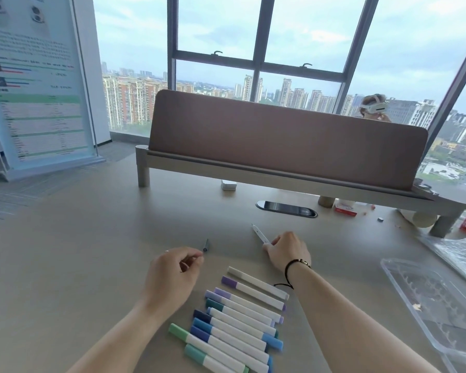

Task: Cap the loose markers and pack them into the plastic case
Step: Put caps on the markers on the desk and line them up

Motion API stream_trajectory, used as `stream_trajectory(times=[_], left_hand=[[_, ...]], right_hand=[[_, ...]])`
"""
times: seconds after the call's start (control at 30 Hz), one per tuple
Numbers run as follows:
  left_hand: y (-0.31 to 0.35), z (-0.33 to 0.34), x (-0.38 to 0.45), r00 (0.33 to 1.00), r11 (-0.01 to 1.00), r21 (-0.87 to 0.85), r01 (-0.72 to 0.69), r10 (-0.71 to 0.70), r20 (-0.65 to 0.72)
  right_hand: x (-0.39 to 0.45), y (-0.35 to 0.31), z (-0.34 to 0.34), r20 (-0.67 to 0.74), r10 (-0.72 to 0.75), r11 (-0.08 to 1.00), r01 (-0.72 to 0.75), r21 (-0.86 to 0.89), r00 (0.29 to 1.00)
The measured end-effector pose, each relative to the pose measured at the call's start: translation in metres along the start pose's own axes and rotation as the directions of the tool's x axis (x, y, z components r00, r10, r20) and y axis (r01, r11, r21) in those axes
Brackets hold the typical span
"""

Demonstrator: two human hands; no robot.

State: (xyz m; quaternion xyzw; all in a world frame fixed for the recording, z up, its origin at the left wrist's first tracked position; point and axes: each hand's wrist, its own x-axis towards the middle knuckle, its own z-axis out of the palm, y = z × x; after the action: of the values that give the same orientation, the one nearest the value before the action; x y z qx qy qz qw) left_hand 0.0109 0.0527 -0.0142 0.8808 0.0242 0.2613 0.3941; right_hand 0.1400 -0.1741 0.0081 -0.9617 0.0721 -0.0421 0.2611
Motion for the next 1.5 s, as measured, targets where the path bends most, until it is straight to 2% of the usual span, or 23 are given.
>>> stream_trajectory(times=[0.13, 0.23, 0.3, 0.37, 0.5, 0.6, 0.83, 0.97, 1.1, 1.17, 1.23, 1.27, 1.37, 1.5], left_hand=[[-0.001, 0.000, 0.002, 1.000, 1.000, 0.014, 0.007, -0.007, -0.013], [0.000, 0.002, 0.002, 1.000, 1.000, 0.018, 0.014, -0.014, -0.005], [0.001, 0.002, 0.002, 1.000, 1.000, 0.024, 0.017, -0.016, -0.011], [0.001, 0.002, 0.003, 0.999, 0.999, 0.026, 0.031, -0.031, -0.018], [-0.004, 0.008, 0.002, 0.999, 0.994, 0.104, 0.035, -0.035, 0.005], [-0.008, 0.014, 0.006, 0.997, 0.987, 0.146, 0.070, -0.075, 0.034], [0.001, 0.023, 0.041, 0.974, 0.938, 0.317, 0.137, -0.185, 0.128], [0.006, 0.030, 0.058, 0.968, 0.896, 0.435, 0.087, -0.180, 0.177], [0.008, 0.036, 0.059, 0.971, 0.883, 0.466, 0.057, -0.158, 0.180], [0.009, 0.036, 0.057, 0.966, 0.925, 0.375, 0.064, -0.152, 0.210], [0.016, 0.030, 0.053, 0.959, 0.983, 0.116, 0.142, -0.166, 0.230], [0.022, 0.025, 0.048, 0.950, 0.976, -0.053, 0.213, -0.194, 0.245], [0.039, 0.009, 0.028, 0.907, 0.804, -0.446, 0.394, -0.264, 0.327], [0.047, -0.003, 0.008, 0.859, 0.518, -0.685, 0.512, -0.295, 0.420]], right_hand=[[-0.001, 0.011, -0.003, -0.017, 0.002, 0.995, 0.000, 0.096, 1.000], [-0.013, 0.020, -0.017, -0.006, 0.007, 0.960, -0.005, 0.280, 1.000], [-0.034, 0.025, -0.029, 0.023, 0.006, 0.873, -0.017, 0.488, 1.000], [-0.061, 0.032, -0.038, 0.062, -0.028, 0.741, -0.021, 0.671, 0.998], [-0.096, 0.050, -0.044, 0.088, -0.062, 0.481, -0.047, 0.876, 0.994], [-0.102, 0.056, -0.046, 0.092, -0.067, 0.381, -0.060, 0.923, 0.993], [-0.103, 0.054, -0.047, 0.126, -0.097, 0.248, -0.099, 0.964, 0.987], [-0.103, 0.056, -0.047, 0.128, -0.096, 0.218, -0.105, 0.970, 0.987], [-0.101, 0.058, -0.050, 0.135, -0.091, 0.204, -0.114, 0.972, 0.987], [-0.100, 0.058, -0.050, 0.140, -0.089, 0.204, -0.119, 0.972, 0.986], [-0.099, 0.058, -0.049, 0.144, -0.093, 0.215, -0.121, 0.969, 0.985], [-0.100, 0.058, -0.048, 0.145, -0.097, 0.218, -0.121, 0.968, 0.985], [-0.100, 0.058, -0.047, 0.149, -0.111, 0.225, -0.122, 0.967, 0.983], [-0.104, 0.056, -0.049, 0.173, -0.159, 0.215, -0.137, 0.967, 0.972]])
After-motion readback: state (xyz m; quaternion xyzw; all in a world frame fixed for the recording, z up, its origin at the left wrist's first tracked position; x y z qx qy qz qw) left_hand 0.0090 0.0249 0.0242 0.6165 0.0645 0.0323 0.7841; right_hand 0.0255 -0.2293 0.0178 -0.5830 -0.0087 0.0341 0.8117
